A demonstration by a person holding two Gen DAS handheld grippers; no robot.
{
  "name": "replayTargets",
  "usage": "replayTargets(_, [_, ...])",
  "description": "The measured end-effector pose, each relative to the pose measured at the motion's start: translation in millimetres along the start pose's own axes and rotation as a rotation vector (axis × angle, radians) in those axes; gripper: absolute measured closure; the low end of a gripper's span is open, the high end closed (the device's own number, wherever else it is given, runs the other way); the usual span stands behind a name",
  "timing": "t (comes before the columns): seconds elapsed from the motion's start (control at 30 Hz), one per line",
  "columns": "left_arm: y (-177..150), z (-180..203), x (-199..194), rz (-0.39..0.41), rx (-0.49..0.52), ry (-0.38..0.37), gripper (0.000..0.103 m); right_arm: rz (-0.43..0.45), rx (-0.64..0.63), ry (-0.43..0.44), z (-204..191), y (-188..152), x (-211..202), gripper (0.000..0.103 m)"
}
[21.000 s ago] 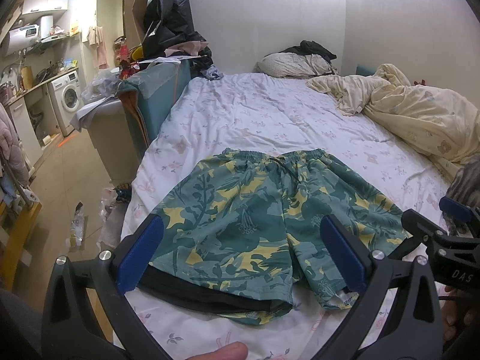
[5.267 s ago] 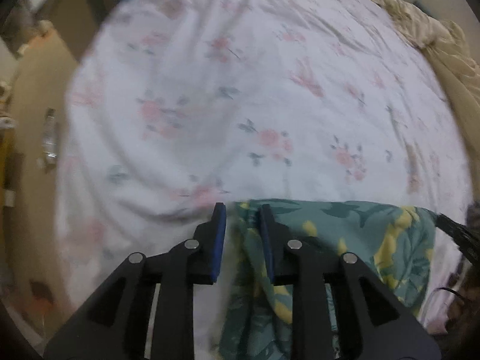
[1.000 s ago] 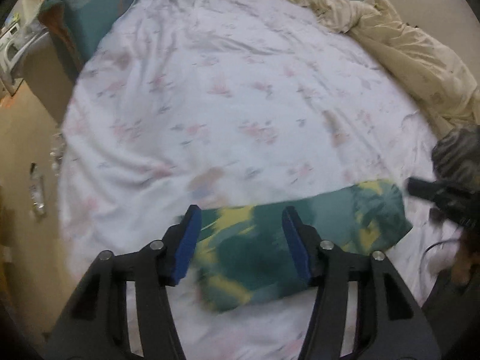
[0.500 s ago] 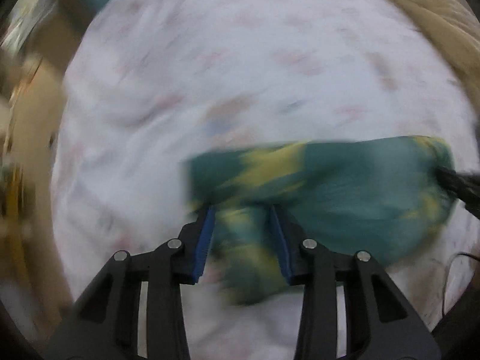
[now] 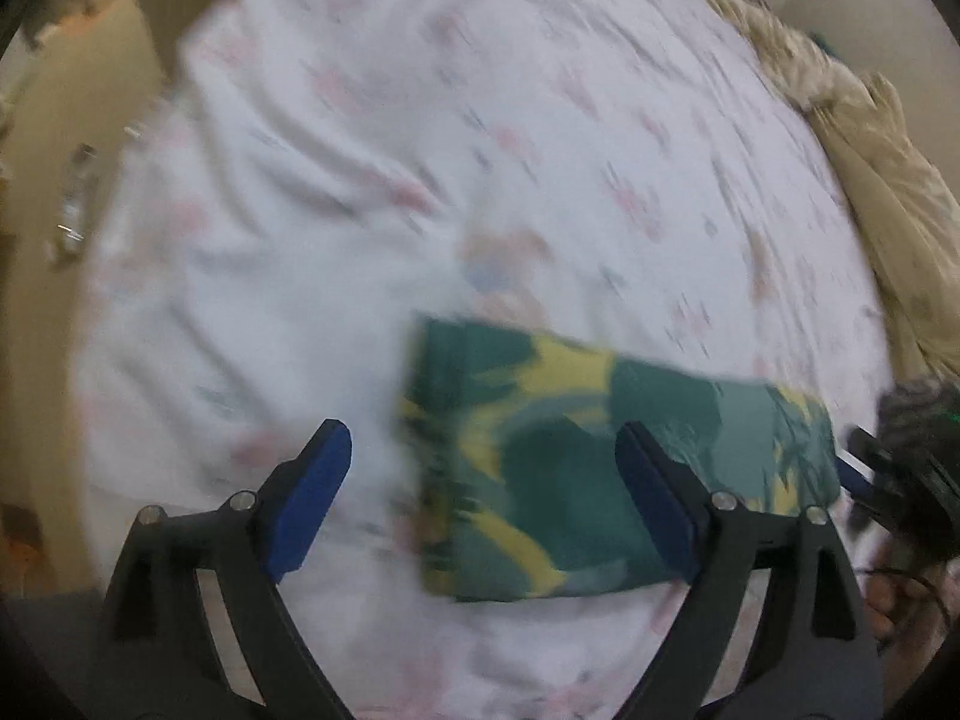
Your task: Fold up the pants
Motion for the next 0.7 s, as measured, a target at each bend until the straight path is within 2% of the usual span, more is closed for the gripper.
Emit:
replayTargets(0.07, [-7.8,10.0,14.8,-0.050,0.033,0.007,0.019,-0.053,-0.046,-0.021,-9.0,-8.1,23.0,0.026])
replayTargets(0.13, [-12.7,16.5,22.1,-0.051,0.057,0.009,0.023,-0.100,-0.106,-0.021,-17.7,-12.8,37.7,0.034])
replayTargets(0.17, [-13.6,19.4,22.3,-0.050,0.056,0.002,0.039,-0.104,-0.138,-0.013,-23.9,-17.4,42.7,0.044])
replayTargets(0.2, [-11.9,23.5,21.7,-0.059,0.063,-0.040,0.052,-0.101,-0.171,0.000,-30.7,-22.0,45.1,0.051])
replayTargets(0.23, [-11.2,27.4,21.4,-0.076,0.076,-0.074,0.076,-0.100,-0.191,0.004,-35.0,-24.8,44.9,0.055])
replayTargets(0.27, [-10.9,32.0,20.1,-0.088,0.101,-0.088,0.090,-0.096,-0.219,0.011,-40.8,-27.4,44.2,0.066])
replayTargets(0.37, [-12.2,34.6,10.8,-0.080,0.116,-0.096,0.095,-0.076,-0.267,0.021,-51.6,-24.6,36.3,0.087])
replayTargets(0.4, [-8.7,34.5,5.4,-0.063,0.104,-0.109,0.095,-0.061,-0.269,0.030,-50.2,-24.3,31.1,0.089])
replayTargets(0.5, [5.0,34.2,-18.6,0.015,0.099,-0.161,0.095,0.000,-0.246,0.086,-51.9,-14.5,15.9,0.090])
replayTargets(0.57, [14.2,34.8,-31.6,0.064,0.110,-0.166,0.095,0.043,-0.284,0.109,-63.6,-7.1,5.2,0.091])
replayTargets(0.7, [58.7,49.1,-59.1,0.190,0.136,-0.176,0.096,0.109,-0.359,0.158,-89.9,28.3,-10.8,0.091])
Point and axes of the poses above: each gripper's, at about its wrist camera, not at the fingertips, and x roughly the way its jaws point, z to its right, y to its top, the point moved 3 cm from there along x, roughly the way its jaws point, and after that the axes turned 5 degrees about z, right-handed, at the moved point
